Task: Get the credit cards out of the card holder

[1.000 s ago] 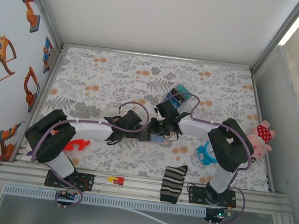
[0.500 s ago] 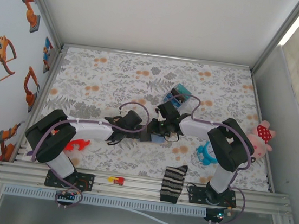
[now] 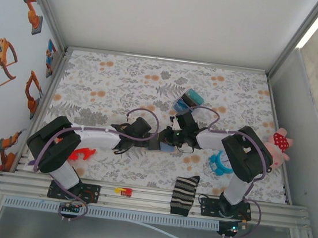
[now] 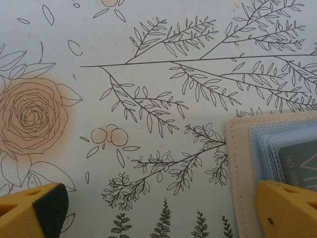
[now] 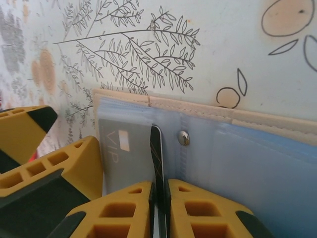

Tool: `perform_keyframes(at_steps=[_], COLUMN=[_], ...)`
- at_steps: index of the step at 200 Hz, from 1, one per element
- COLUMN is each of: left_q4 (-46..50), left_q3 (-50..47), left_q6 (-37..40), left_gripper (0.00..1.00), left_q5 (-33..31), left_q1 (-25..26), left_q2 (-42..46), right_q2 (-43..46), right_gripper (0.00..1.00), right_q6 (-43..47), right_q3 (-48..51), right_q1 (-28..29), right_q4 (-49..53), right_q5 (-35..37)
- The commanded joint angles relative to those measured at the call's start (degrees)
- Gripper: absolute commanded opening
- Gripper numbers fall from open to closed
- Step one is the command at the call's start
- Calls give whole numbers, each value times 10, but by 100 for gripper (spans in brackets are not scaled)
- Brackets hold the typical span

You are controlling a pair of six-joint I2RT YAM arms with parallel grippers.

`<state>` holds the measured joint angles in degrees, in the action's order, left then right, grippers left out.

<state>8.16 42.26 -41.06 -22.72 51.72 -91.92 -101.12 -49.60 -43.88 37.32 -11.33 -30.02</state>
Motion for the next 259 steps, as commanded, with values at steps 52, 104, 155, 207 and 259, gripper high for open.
perform_keyframes(at_steps=[52, 104, 155, 207, 259], left_q4=[39, 52, 60, 62, 62], left_q3=[16, 22, 25, 29, 31], left_q6=[-3, -6, -10, -10, -11], left_gripper=[97, 97, 97, 97, 97], left_q5=[-3, -8, -10, -8, -7], left_q1=[6, 6, 6, 6, 6], left_q2=[-17, -23, -28, -33, -37], right_q2=[19, 27, 40, 37, 18], right_gripper=[15, 17, 13, 10, 16], right_q6=[-34, -35, -34, -40, -50], right_q3=[25, 28, 39, 46, 52], right_q1=[-8, -19, -26, -28, -29], right_q4=[-84, -84, -87, -101, -124], right_q5=[-50, -54, -53, -58, -59])
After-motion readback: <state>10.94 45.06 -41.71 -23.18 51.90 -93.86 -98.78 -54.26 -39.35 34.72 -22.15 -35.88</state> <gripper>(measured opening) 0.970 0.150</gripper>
